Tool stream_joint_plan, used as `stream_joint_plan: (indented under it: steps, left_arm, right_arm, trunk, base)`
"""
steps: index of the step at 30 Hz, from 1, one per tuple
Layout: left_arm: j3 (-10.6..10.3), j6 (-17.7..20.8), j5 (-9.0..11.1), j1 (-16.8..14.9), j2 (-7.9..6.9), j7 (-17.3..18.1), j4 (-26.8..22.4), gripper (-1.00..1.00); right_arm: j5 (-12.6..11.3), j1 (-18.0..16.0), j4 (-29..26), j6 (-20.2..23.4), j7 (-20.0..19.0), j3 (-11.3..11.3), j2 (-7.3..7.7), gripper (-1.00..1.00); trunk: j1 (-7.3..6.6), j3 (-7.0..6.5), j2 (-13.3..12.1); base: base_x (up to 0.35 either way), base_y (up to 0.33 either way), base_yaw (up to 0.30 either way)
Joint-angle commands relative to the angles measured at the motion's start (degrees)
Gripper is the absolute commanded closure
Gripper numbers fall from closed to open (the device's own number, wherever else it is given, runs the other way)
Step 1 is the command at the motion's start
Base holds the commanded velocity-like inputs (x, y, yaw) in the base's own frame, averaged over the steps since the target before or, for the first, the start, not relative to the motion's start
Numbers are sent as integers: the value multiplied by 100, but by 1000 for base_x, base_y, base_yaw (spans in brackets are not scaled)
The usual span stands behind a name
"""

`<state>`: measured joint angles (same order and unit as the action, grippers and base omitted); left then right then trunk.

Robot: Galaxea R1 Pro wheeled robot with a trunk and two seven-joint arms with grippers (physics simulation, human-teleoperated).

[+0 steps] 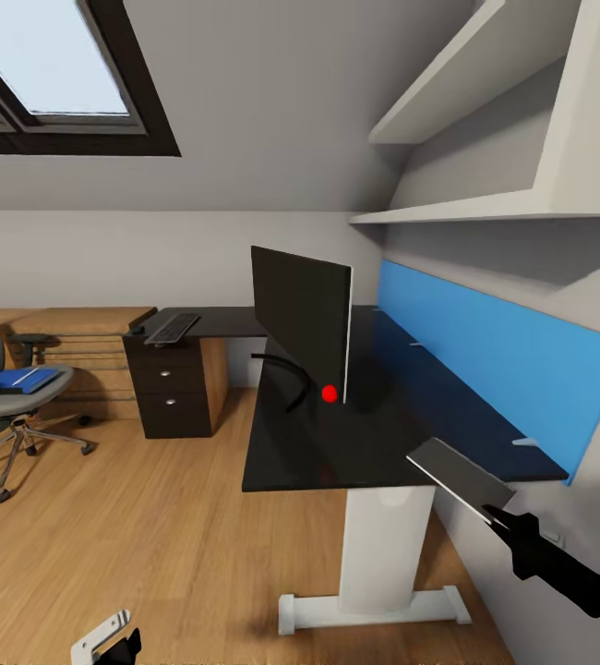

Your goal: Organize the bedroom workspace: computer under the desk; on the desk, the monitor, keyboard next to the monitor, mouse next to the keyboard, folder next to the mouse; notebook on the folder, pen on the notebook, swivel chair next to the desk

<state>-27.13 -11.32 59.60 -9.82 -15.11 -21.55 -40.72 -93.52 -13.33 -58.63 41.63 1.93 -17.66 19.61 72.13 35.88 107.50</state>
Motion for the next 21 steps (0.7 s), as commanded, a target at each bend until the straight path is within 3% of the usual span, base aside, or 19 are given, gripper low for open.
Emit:
stream_joint_plan:
  steps: [1,21]
  left_arm:
    - [-49,-46,60,-9,-9,-37,-6,-100]
    - [-51,-46,60,-8,-9,-35,-6,-100]
  right_arm:
    - [20,-3,2,30,27,-9,-1,100]
    - [20,-3,-2,30,27,-7,-8,100]
  trunk:
    - [-1,6,3]
    - [-1,6,3]
  base:
    - [-22,0,0]
    - [-3,0,0]
